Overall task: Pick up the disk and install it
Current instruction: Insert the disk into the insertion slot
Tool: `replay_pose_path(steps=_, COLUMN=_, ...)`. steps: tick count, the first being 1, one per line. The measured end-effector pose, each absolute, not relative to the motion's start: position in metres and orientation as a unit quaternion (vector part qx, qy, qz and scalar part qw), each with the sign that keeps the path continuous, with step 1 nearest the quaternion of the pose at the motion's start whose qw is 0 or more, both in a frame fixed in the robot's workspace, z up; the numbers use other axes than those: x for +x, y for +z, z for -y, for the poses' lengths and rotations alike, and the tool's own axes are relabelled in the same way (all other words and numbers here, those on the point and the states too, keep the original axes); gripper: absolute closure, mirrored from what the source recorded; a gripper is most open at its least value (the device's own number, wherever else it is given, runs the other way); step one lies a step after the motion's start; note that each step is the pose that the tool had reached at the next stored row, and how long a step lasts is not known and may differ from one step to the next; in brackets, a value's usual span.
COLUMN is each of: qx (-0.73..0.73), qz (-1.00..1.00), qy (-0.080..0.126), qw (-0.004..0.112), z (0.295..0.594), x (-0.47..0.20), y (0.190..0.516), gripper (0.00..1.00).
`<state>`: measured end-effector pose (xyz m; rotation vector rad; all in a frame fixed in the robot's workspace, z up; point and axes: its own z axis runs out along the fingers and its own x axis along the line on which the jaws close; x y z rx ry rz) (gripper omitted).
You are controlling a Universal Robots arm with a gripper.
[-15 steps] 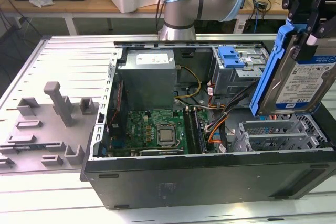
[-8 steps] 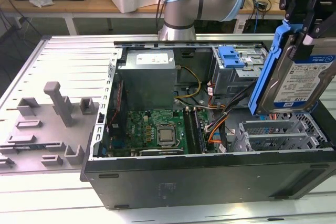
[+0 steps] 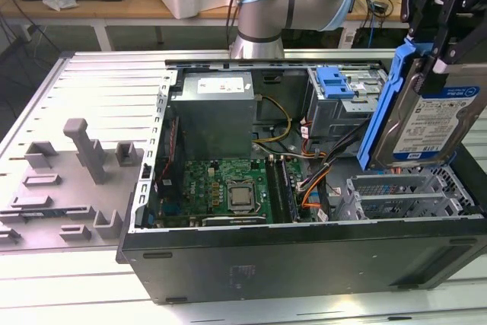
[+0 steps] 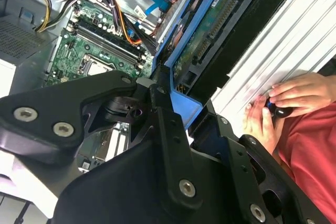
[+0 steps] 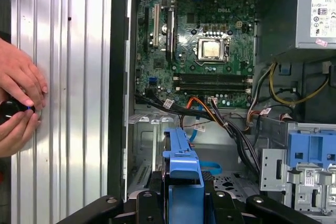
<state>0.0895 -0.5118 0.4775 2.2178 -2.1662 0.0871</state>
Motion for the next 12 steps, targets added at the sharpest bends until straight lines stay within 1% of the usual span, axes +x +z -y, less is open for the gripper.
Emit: replay_pose_path(steps=12, qx=0.715, qz=0.698, qy=0.029, qw=0.019, z=0.5121, x=0.0889, y=0.4688, gripper=0.63)
